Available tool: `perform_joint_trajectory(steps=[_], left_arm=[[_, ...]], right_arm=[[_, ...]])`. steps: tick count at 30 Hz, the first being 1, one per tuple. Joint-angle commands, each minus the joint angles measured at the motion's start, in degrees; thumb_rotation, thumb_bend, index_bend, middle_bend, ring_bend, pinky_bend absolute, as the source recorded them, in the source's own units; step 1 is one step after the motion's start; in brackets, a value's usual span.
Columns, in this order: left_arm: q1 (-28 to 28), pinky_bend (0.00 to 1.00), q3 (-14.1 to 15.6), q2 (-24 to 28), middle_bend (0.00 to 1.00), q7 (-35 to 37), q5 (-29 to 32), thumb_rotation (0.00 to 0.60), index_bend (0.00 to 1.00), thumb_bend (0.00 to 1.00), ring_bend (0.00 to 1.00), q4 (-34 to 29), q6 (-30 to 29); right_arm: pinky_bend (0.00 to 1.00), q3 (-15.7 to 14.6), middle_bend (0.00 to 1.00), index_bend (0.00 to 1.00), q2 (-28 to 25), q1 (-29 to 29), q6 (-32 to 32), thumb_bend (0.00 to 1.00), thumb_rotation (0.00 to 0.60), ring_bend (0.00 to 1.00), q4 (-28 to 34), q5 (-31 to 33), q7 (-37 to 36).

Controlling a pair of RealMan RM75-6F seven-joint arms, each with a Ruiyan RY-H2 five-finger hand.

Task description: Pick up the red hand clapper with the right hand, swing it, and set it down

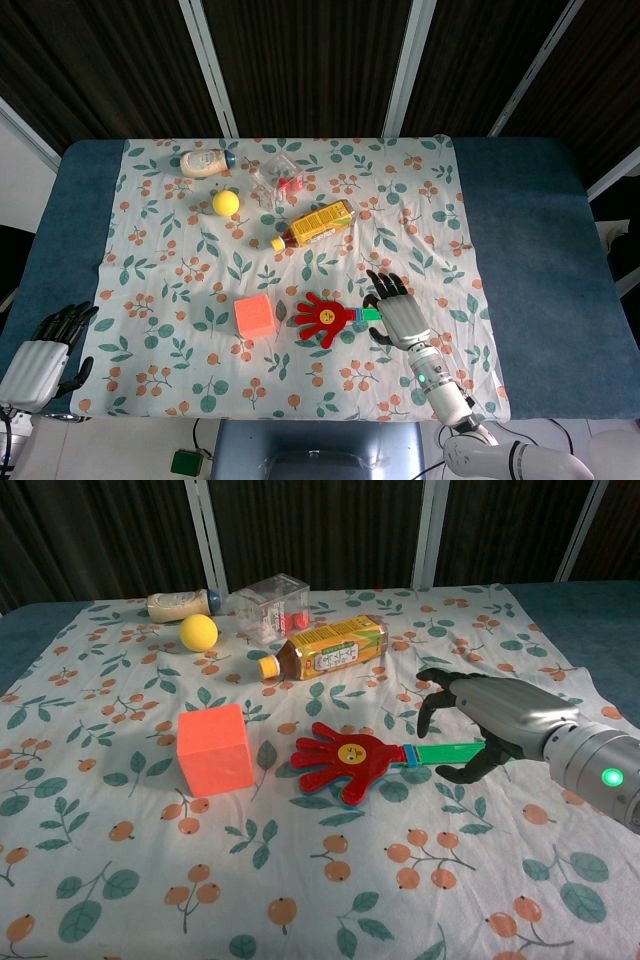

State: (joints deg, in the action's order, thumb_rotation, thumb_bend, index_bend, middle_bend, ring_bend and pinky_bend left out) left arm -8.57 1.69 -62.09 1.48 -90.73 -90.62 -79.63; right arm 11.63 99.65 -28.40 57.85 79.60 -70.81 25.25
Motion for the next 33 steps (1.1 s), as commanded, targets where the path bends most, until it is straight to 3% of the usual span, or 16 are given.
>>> perform_joint_trajectory(steps=[1, 33], left_arm=[[0.0, 0.14, 0.0, -0.1, 0.03, -0.3, 0.1, 0.600, 0.01, 0.47, 0.03, -0.1, -0.1], [-0.1, 0.14, 0.1, 0.2, 0.03, 0.5, 0.4, 0.600, 0.00, 0.47, 0.03, 0.1, 0.0]], right_arm=[[0.00, -0.1, 0.00, 0.51, 0.2, -0.4, -0.5, 0.39, 0.600, 0.00, -0.6, 0.9, -0.6], [0.00, -1.6, 0.00, 0.54, 3.8, -3.1, 0.2, 0.43, 0.600, 0.00, -7.0, 1.9, -5.5]])
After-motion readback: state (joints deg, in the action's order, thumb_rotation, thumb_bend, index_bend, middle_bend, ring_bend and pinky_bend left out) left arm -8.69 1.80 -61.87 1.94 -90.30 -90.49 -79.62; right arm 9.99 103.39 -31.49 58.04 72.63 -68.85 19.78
